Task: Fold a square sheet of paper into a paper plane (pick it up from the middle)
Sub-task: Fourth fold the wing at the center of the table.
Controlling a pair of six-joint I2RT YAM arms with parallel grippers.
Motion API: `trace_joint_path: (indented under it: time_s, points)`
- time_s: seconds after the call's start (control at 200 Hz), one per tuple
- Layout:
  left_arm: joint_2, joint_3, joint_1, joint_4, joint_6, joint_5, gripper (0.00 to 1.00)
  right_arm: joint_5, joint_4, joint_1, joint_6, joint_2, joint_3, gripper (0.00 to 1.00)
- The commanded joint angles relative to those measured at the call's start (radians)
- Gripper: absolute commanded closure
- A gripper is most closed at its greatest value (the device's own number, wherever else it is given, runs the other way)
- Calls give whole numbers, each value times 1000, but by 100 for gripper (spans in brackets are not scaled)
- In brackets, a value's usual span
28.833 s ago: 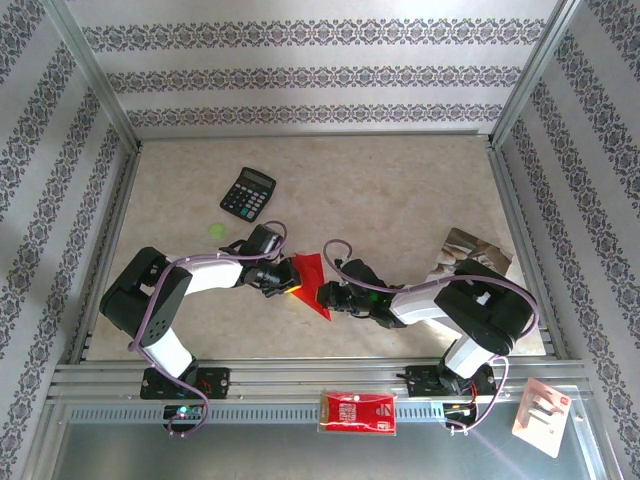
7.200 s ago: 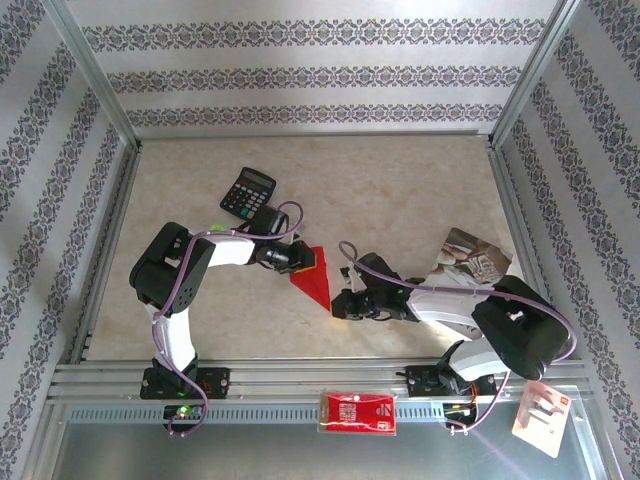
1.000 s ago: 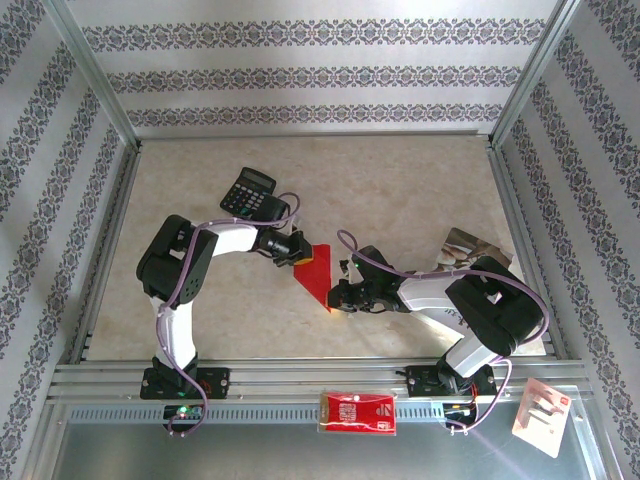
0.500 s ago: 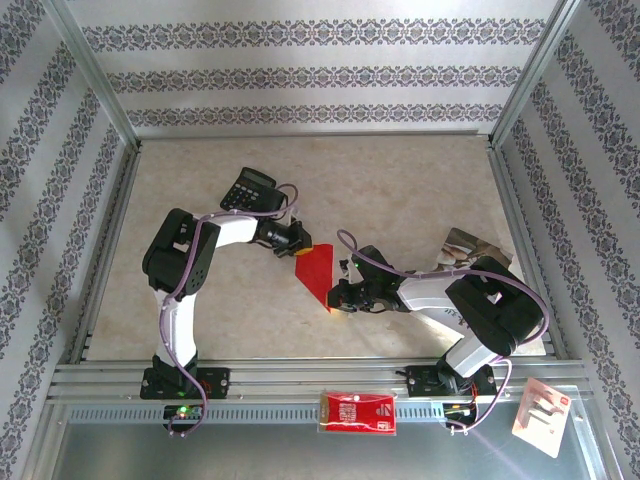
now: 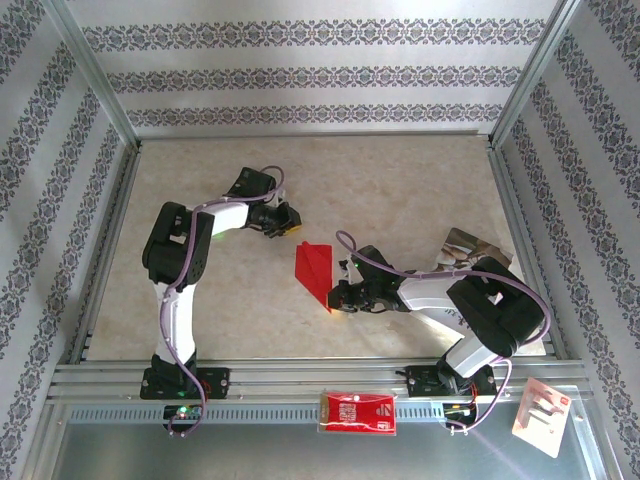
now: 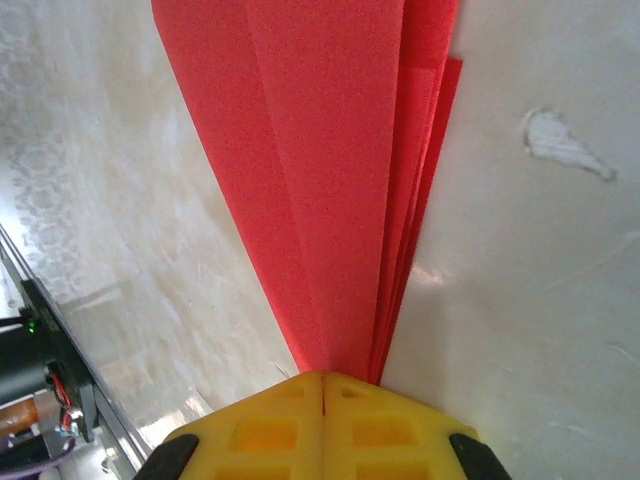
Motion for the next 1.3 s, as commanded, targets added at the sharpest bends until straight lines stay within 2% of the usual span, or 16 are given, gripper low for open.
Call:
trace_joint_path:
  time_s: [0.0,0.165,0.23,0.305,0.44,0.535,0.625,1.294]
  points:
    - [-143,-81,12,38,-12,-16,78,3,-202,-14,-104,-49,12,100]
    - [-369,-324,-40,99,-43,4,71,-27,-316,-43,-223,-214,72,84]
    - [-440,-410,-72,150,-74,6,68,31,-330,-60,-235,-252,82,80]
    - [-454,-469,-99,220,-109,34,67,160,-293,-69,-186,-252,89,73]
    - [-380,-434,-136,232,-85,52,71,193,-193,-55,-108,-137,146,68]
    - [-327,-424,-140,218,-75,36,76,236,-181,-34,-103,-72,183,68]
    - [-302,-439,-140,230,-77,39,77,227,-162,-32,-102,-27,201,68]
    - [-319,-460,-137,227,-72,25,78,161,-52,-26,-101,103,200,73]
